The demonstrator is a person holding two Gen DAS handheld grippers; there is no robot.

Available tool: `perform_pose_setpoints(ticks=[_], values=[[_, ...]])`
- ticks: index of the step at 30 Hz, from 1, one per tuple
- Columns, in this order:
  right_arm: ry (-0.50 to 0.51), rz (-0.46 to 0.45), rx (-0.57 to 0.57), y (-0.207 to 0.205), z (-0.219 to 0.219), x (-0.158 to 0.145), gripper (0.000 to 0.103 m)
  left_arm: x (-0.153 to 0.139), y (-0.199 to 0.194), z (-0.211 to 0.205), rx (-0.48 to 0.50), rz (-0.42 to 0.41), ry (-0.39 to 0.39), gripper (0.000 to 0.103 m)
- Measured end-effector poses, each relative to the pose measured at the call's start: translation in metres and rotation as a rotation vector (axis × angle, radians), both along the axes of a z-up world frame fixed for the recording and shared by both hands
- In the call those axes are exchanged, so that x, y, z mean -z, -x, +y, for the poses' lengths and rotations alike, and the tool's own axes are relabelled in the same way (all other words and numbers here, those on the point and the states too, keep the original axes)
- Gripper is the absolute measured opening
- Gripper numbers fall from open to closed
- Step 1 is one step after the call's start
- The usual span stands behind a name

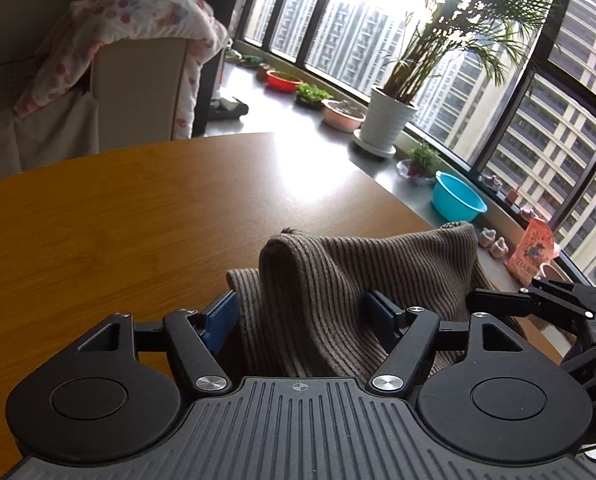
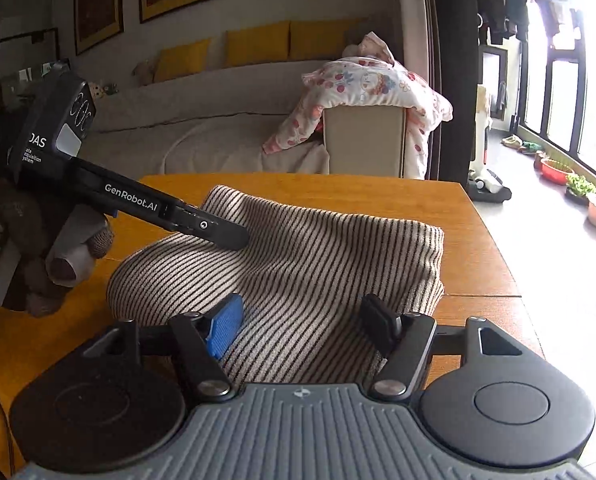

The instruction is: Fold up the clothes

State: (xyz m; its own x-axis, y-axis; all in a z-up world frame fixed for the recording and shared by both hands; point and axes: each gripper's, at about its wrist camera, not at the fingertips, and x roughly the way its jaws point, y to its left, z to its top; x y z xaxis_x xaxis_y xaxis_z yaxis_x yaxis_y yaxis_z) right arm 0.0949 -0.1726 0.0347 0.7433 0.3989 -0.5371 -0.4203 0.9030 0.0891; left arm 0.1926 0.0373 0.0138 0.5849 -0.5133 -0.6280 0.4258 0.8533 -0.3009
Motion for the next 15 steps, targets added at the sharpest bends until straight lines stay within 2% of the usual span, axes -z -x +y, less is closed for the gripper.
perform_pose_setpoints(ticks=[1, 4, 10, 12, 15], values=[[-0.019, 0.016, -0.008, 0.004, -0.001, -0.003, 0.069, -0.001, 0.002, 0.001, -0.003, -0.003, -0.001, 0.077], [-0.166, 0.127, -0.050, 0.017, -0.009, -0.007, 0.088, -0.005, 0.009, 0.005, -0.012, -0.019, -0.007, 0.077], [-0.467, 0.405, -0.078, 0.029, -0.015, 0.013, 0.090, -0.008, 0.014, 0.017, -0.061, -0.007, 0.025, 0.082], [-0.499, 0.434, -0.008, 0.019, -0.017, 0.023, 0.090, -0.009, 0.016, 0.024, -0.082, 0.005, 0.045, 0.082], [-0.553, 0.429, 0.095, 0.004, -0.022, 0.037, 0.088, -0.011, 0.022, 0.034, -0.107, 0.013, 0.067, 0.085]])
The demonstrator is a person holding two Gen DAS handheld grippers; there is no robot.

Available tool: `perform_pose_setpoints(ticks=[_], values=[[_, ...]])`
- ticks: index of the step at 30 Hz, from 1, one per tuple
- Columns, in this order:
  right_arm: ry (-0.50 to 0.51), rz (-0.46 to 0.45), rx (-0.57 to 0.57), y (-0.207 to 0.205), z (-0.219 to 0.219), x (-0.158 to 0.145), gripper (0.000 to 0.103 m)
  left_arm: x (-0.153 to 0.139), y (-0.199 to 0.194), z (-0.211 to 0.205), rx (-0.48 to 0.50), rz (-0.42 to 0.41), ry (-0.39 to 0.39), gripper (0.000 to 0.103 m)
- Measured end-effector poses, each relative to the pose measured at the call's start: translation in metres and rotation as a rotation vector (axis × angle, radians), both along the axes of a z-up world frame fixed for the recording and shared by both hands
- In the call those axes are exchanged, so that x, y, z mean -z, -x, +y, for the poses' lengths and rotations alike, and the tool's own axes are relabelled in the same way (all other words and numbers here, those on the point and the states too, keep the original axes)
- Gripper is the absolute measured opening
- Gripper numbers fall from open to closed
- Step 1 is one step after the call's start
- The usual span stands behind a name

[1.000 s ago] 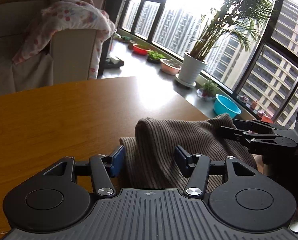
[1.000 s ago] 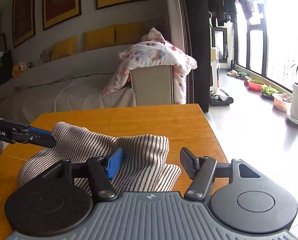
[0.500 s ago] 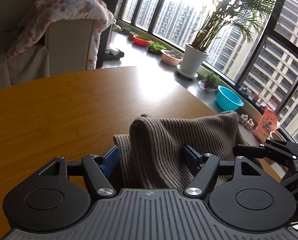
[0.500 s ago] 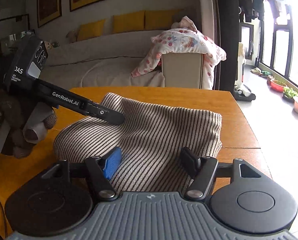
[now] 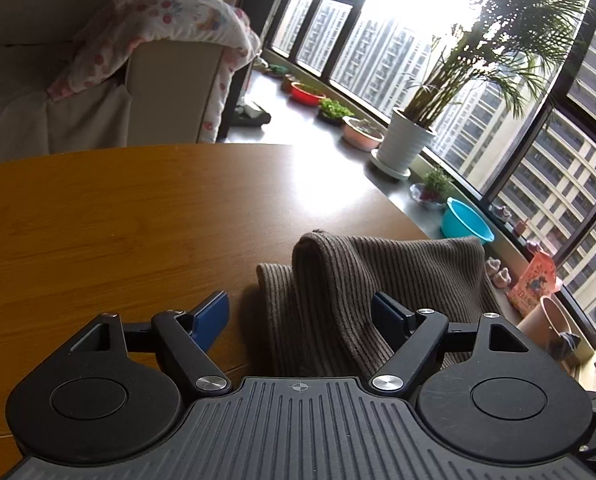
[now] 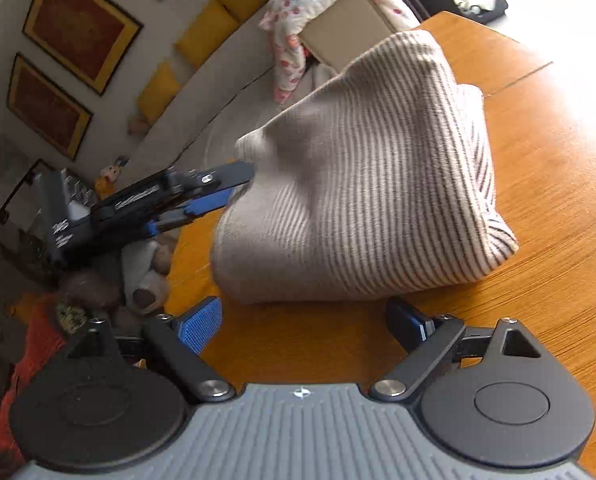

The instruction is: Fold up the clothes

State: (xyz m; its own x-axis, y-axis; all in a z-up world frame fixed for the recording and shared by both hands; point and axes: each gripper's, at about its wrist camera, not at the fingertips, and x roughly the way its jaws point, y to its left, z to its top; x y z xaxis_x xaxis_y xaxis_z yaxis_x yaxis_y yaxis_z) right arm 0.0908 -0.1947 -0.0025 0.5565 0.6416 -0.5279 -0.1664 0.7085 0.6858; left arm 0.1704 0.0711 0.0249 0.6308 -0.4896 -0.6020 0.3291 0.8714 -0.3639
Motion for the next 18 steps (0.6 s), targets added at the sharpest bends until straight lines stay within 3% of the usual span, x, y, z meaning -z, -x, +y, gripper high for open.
perform_pose_setpoints(ticks=[3, 5, 6, 13, 18], values=[[-0.029, 0.003, 0.081, -0.013, -0.003, 0.009, 0.087, -0.002, 0.009, 0.009, -0.002, -0.007, -0.003, 0.089], [-0.010, -0.014, 0.120, -0.020, -0.007, 0.012, 0.068, -0.005, 0.012, 0.011, 0.013, -0.014, -0.009, 0.091], [-0.001, -0.022, 0.134, -0.023, -0.012, 0.013, 0.067, -0.006, 0.014, 0.012, 0.022, -0.017, -0.012, 0.092], [0.086, -0.093, 0.233, -0.052, -0.050, 0.011, 0.067, -0.023, 0.000, -0.012, 0.137, -0.072, 0.016, 0.097], [0.096, -0.094, 0.220, -0.052, -0.059, 0.013, 0.076, -0.016, -0.041, -0.045, 0.153, -0.070, -0.040, 0.098]])
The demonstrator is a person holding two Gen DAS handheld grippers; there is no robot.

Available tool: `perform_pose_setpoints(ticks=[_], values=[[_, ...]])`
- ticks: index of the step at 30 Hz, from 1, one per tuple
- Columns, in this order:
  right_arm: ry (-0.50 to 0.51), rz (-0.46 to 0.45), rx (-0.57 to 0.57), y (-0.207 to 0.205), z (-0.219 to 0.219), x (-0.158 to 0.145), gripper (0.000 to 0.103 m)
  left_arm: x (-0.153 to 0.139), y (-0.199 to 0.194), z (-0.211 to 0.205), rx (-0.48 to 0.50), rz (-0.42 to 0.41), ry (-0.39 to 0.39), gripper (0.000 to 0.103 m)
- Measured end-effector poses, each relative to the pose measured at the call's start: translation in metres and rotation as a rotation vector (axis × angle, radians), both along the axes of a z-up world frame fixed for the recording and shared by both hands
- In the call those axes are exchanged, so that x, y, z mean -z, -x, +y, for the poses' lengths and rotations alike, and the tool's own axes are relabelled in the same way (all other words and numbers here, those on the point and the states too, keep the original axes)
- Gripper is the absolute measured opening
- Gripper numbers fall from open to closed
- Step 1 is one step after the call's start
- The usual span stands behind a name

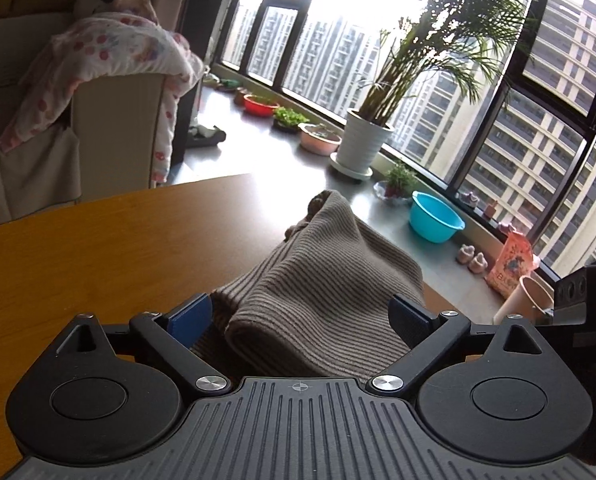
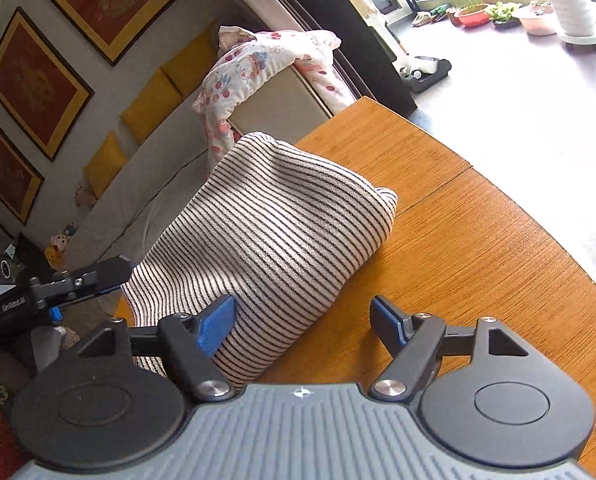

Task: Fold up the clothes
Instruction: 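Lower the folded end onto the sweater and open both grippers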

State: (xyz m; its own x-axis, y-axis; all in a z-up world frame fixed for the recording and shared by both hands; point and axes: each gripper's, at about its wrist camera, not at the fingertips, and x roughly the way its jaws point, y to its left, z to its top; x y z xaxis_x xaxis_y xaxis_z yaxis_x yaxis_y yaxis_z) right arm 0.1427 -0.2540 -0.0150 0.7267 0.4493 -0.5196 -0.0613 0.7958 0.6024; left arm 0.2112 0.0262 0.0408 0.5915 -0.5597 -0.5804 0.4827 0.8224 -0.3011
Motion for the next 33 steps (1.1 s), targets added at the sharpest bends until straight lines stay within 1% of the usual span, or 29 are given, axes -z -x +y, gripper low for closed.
perform_pose_setpoints(ticks=[3, 4, 5, 7, 8, 10, 13, 16, 18, 19, 21, 23, 24, 25, 26, 27, 28, 30, 32, 33], values=[[-0.029, 0.012, -0.005, 0.005, -0.004, 0.001, 0.078, 0.021, -0.026, -0.007, -0.019, 0.058, -0.032, 0.098], [-0.051, 0.022, -0.012, 0.005, -0.005, 0.002, 0.078, 0.029, -0.030, -0.006, -0.025, 0.086, -0.025, 0.099], [-0.068, 0.029, -0.019, 0.004, -0.004, 0.003, 0.078, 0.036, -0.034, -0.004, -0.031, 0.115, -0.014, 0.100], [-0.102, 0.044, -0.035, 0.003, -0.004, 0.004, 0.078, 0.048, -0.036, 0.005, -0.058, 0.170, 0.061, 0.100], [-0.109, 0.048, -0.043, 0.002, -0.004, 0.004, 0.077, 0.051, -0.035, 0.009, -0.067, 0.181, 0.090, 0.100], [-0.052, 0.037, -0.058, -0.002, 0.003, 0.001, 0.074, 0.052, -0.026, 0.012, -0.058, 0.175, 0.100, 0.095], [0.004, 0.013, -0.068, -0.012, 0.010, -0.006, 0.074, 0.051, -0.005, 0.015, -0.052, 0.160, 0.096, 0.089], [0.030, 0.008, -0.066, -0.024, 0.011, -0.013, 0.074, 0.052, 0.021, 0.017, -0.051, 0.164, 0.119, 0.087], [0.072, 0.006, -0.077, -0.033, 0.015, -0.016, 0.074, 0.052, 0.039, 0.014, -0.033, 0.174, 0.142, 0.087], [0.103, 0.005, -0.082, -0.037, 0.017, -0.018, 0.074, 0.052, 0.050, 0.011, -0.008, 0.186, 0.154, 0.087], [0.176, -0.009, -0.081, -0.040, 0.023, -0.022, 0.078, 0.053, 0.069, 0.003, 0.069, 0.209, 0.168, 0.086], [0.220, -0.023, -0.066, -0.038, 0.025, -0.028, 0.083, 0.053, 0.087, -0.007, 0.150, 0.218, 0.161, 0.086], [0.221, -0.024, -0.060, -0.036, 0.024, -0.030, 0.085, 0.051, 0.094, -0.010, 0.178, 0.215, 0.157, 0.087], [0.210, -0.026, -0.057, -0.032, 0.021, -0.032, 0.091, 0.049, 0.101, -0.012, 0.201, 0.210, 0.154, 0.087], [0.199, -0.027, -0.055, -0.028, 0.018, -0.034, 0.098, 0.045, 0.105, -0.010, 0.215, 0.203, 0.167, 0.088], [0.188, -0.028, -0.055, -0.024, 0.016, -0.036, 0.101, 0.040, 0.108, -0.007, 0.224, 0.194, 0.186, 0.091], [0.174, -0.028, -0.067, -0.019, 0.013, -0.035, 0.103, 0.036, 0.112, -0.003, 0.233, 0.185, 0.205, 0.096], [0.148, -0.028, -0.091, -0.007, 0.009, -0.034, 0.103, 0.025, 0.114, 0.009, 0.210, 0.158, 0.256, 0.098], [0.124, -0.020, -0.115, 0.004, 0.009, -0.027, 0.103, 0.017, 0.108, 0.021, 0.141, 0.135, 0.299, 0.101], [0.133, -0.025, -0.117, 0.007, 0.012, -0.024, 0.103, 0.016, 0.103, 0.024, 0.101, 0.138, 0.310, 0.101]])
